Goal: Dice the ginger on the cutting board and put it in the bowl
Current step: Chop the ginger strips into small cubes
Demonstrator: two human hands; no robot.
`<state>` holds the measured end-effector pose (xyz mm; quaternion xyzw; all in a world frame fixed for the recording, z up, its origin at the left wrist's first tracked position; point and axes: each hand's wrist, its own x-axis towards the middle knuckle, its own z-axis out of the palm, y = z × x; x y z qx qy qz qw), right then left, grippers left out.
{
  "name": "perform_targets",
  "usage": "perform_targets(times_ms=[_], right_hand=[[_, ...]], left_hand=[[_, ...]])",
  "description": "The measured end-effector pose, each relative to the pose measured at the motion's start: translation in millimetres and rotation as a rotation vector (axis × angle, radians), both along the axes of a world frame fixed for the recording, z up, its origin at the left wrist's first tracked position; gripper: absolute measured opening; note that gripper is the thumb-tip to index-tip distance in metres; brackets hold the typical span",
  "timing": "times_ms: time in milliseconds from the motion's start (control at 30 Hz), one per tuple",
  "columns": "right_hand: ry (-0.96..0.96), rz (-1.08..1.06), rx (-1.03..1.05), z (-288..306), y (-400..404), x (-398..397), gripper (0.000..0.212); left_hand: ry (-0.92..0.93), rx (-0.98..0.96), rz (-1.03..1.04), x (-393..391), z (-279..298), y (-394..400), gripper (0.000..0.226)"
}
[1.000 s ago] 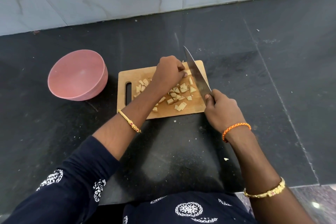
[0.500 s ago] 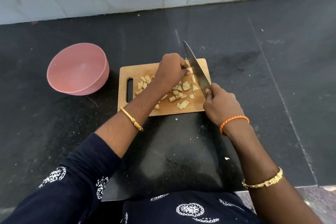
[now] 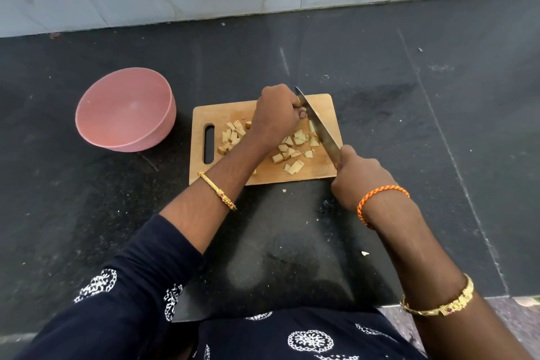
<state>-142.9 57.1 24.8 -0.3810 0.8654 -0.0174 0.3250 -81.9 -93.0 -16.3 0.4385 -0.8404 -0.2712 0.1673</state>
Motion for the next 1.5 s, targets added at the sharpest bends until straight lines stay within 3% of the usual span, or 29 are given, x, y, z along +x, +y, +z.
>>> perform_targets(times_ms=[167, 367, 933, 1233, 1500], right_hand=[[-0.035, -0.019, -0.015, 3, 37, -1, 0.011], [-0.025, -0.122, -0.272, -1, 37, -3, 0.023], [-0.018, -0.066, -0.406, -27, -2, -7, 0.024], [-0.005, -0.017, -0.439, -28, 22, -7, 0.022], [-0.064, -0.010, -0.566, -27, 35, -10, 0.023]], left_hand=[[-0.056, 0.029, -0.012, -1, 3, -1, 0.016], [-0.121, -0.032, -0.088, 5, 0, 1, 0.024], [0.207, 0.088, 0.106, 15, -6, -3, 0.012], [0.100, 0.127, 0.046, 18, 5, -4, 0.033], [0.066, 0.285, 0.043, 24, 27, -15, 0.015]])
